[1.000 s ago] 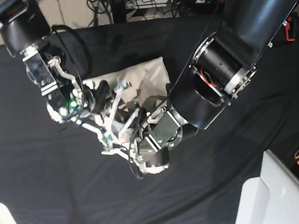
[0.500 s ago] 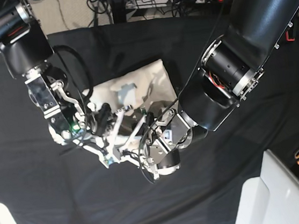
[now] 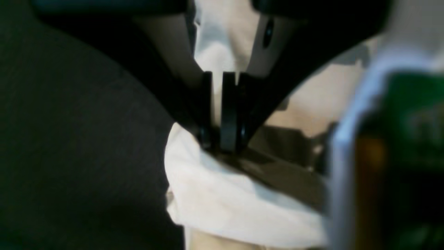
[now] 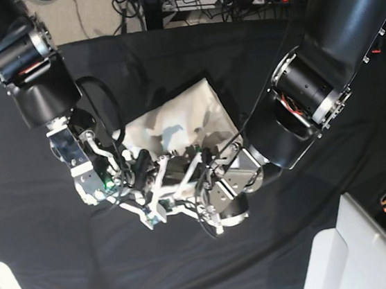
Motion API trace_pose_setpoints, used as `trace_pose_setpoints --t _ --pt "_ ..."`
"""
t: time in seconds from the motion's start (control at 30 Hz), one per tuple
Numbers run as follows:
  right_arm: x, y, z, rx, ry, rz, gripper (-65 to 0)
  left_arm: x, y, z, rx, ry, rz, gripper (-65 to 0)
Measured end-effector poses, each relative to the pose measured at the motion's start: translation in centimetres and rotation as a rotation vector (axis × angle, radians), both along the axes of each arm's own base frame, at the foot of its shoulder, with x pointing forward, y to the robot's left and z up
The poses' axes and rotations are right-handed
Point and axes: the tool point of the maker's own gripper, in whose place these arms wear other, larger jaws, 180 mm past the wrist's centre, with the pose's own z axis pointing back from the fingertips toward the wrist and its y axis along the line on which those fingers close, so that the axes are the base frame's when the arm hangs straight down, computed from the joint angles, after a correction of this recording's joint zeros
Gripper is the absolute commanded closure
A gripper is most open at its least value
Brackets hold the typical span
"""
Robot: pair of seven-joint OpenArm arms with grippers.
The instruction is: Fold the T-shirt properly
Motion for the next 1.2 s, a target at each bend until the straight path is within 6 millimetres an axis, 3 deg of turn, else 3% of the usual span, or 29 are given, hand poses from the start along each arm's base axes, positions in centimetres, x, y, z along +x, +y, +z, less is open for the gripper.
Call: trace_pose_setpoints --t 0.2,0.5,0.57,0.73,0.8,0.93,1.03,1.2 --pt "1.6 2.0 0.8 0.048 -0.05 0.057 -4.1 -0.2 0.6 -0.3 0.007 0.001 0.014 -29.3" --pt "1.6 4.9 1.4 0.103 -0.048 0.191 -4.2 0.0 1.4 -0.4 0.02 -0.003 0.035 -29.5" --pt "1.7 5.2 1.7 0.106 -0.055 0.205 -4.2 0.1 1.5 -0.3 0.016 -0.004 0.044 -33.9" --pt "2.6 6.0 3.1 0.147 -0.103 0.242 -4.2 1.0 1.8 0.5 -0.099 0.013 0.173 -55.0" --pt "2.6 6.5 3.7 0.177 -0.118 0.264 -4.2 1.0 2.6 0.6 -0.101 0.028 0.188 -60.1" --pt "1.8 6.7 3.6 0.197 -0.111 0.313 -4.4 -1.1 2.0 -0.2 -0.137 0.125 0.185 -61.9" --pt "1.9 6.4 3.6 0.192 -0.112 0.314 -4.4 -1.4 1.6 0.2 -0.222 0.152 0.222 -61.9" --pt "1.8 6.9 3.7 0.199 -0.113 0.317 -4.4 -0.8 3.9 0.5 -0.226 0.136 0.257 -61.9"
